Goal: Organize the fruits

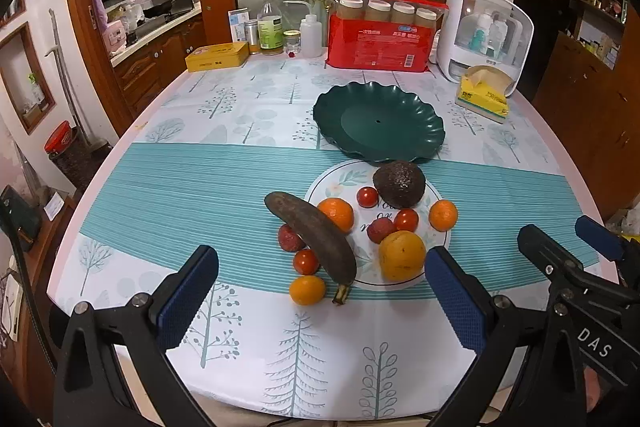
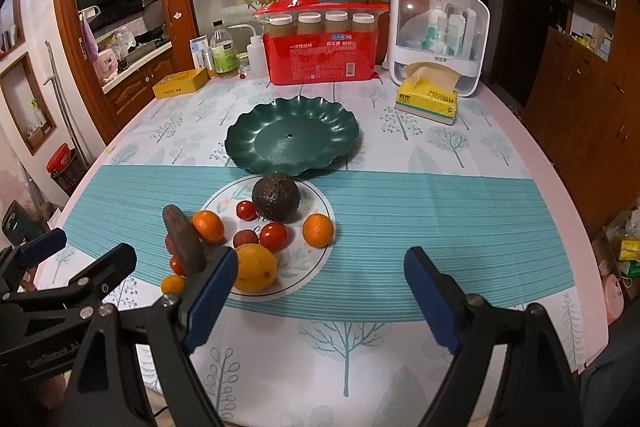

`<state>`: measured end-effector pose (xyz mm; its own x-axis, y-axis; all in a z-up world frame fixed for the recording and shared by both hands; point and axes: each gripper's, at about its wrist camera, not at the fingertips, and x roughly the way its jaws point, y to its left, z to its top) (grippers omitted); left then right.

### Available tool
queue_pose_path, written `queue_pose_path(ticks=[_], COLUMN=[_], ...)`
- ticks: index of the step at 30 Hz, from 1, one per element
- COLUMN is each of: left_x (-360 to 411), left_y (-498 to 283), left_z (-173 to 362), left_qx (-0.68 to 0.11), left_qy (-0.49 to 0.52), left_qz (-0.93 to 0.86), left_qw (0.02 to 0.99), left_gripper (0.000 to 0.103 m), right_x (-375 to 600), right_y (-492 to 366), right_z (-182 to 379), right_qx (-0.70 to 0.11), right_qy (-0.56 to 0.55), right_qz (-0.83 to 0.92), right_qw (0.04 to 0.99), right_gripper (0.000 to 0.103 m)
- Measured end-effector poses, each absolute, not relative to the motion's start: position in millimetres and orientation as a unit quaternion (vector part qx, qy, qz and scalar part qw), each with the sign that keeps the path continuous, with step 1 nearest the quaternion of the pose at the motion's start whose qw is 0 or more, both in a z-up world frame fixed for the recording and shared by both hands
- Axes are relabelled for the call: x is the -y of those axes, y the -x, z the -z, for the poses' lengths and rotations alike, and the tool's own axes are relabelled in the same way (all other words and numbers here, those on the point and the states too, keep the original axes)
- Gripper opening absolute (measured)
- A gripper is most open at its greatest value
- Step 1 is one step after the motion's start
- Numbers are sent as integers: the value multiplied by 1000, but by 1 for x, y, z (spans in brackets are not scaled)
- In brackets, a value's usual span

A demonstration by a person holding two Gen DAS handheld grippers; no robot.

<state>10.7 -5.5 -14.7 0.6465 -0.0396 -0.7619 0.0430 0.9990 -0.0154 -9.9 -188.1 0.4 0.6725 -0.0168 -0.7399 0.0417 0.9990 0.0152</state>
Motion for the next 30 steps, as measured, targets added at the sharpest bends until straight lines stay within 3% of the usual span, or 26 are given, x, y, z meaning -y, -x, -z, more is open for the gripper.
queue_pose_path(ticks=[30], left_x=[-10], left_y=[-21], left_z=[0], left_qx=[-413], left_qy=[5], left_qz=[0], left_qw=[911], left_gripper=[102], right_x=[192], right_y=[2], right_z=[-11], right_qx=[-384], right_qy=[-5], right_qz=[7], right_qw=[923], right_gripper=[86])
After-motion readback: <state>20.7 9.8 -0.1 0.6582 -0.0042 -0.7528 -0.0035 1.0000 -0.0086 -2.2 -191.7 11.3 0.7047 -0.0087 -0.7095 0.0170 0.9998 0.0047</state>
